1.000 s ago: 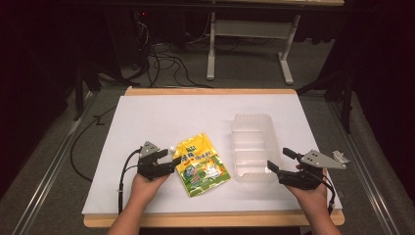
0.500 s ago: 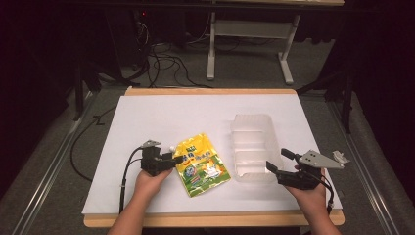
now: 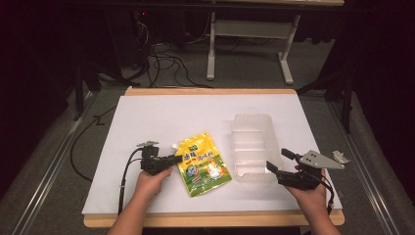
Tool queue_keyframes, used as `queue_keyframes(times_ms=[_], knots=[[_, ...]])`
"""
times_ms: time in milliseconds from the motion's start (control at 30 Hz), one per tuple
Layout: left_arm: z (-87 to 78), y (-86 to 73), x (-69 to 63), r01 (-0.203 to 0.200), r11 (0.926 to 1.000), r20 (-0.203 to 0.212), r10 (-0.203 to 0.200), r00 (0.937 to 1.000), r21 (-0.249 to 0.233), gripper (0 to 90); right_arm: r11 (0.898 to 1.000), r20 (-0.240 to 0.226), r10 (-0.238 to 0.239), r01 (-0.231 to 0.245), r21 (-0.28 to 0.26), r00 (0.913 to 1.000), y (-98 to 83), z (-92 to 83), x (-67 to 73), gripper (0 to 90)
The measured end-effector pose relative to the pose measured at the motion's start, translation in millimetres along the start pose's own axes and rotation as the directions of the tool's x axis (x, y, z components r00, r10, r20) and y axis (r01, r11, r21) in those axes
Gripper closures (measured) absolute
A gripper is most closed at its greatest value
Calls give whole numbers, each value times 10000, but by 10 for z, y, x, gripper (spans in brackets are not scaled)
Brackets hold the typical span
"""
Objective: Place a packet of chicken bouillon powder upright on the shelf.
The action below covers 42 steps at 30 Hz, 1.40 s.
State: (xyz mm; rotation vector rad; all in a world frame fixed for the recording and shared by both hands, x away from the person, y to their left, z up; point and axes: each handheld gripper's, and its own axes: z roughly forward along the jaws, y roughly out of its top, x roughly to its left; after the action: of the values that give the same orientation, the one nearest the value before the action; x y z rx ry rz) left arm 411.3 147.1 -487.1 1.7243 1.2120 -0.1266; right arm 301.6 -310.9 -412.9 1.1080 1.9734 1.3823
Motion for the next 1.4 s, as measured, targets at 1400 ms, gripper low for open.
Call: queue_keyframes(times_ms=[1400], knots=[[-475,-116,-1015,-5574,7891,-462,5663,8229,-2581,900,9994,-1264,-318,333,99,9915,144,81,340,226]])
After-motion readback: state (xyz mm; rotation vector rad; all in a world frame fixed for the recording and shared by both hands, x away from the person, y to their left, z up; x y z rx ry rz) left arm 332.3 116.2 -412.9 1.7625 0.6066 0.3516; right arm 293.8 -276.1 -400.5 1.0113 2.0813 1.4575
